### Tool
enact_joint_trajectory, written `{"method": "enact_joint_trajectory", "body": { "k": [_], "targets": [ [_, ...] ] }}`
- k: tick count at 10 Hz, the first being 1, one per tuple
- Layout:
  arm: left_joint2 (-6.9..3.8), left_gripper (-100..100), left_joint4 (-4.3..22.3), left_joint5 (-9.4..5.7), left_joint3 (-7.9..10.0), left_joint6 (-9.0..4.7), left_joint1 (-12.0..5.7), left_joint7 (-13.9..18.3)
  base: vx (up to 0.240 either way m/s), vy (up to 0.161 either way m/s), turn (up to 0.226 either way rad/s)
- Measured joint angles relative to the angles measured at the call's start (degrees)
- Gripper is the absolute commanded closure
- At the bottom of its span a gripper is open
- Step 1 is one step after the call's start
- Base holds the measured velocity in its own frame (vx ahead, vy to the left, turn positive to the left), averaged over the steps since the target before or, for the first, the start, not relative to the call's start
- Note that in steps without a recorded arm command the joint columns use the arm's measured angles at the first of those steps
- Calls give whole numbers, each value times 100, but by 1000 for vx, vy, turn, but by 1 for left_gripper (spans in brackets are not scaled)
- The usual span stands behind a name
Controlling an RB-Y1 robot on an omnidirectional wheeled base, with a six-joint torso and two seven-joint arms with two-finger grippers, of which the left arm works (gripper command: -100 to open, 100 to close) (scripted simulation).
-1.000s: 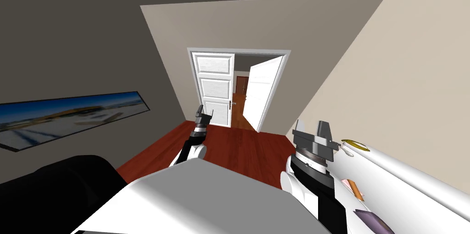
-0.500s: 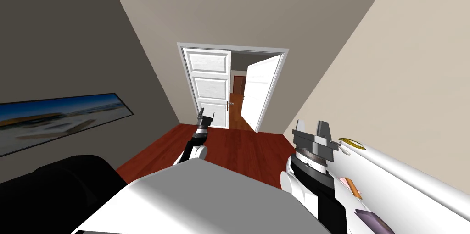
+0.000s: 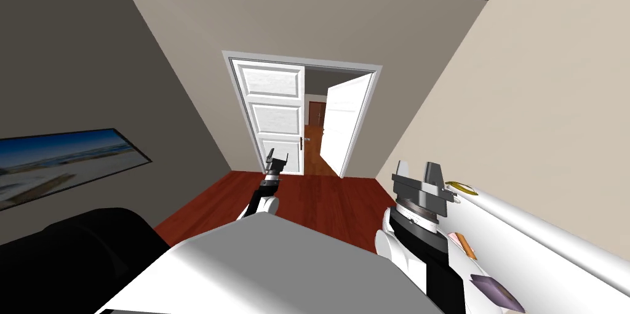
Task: Push the door open
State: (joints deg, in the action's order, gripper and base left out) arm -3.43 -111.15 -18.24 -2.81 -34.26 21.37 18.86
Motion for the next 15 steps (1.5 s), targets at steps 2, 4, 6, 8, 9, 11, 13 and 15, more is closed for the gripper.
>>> {"method": "enact_joint_trajectory", "body": {
  "k": [2,4,6,8,9,11,13,15],
  "targets": [
    [-41,-100,204,-191,-25,-77,-14,186,91,45,-111],
    [-78,-100,508,-381,-45,-181,-94,374,94,47,-134],
    [-136,-100,835,-587,-57,-311,-165,592,96,48,-136],
    [-182,-100,1104,-804,-54,-386,-245,798,90,59,-118],
    [-190,-100,1222,-902,-77,-428,-249,894,76,67,-148],
    [-224,-100,1491,-1115,-94,-525,-302,1096,88,58,-121],
    [-278,-100,1793,-1332,-98,-631,-380,1323,85,60,-146],
    [-306,-100,2112,-1542,-117,-731,-458,1524,79,57,-129]
  ]
}}
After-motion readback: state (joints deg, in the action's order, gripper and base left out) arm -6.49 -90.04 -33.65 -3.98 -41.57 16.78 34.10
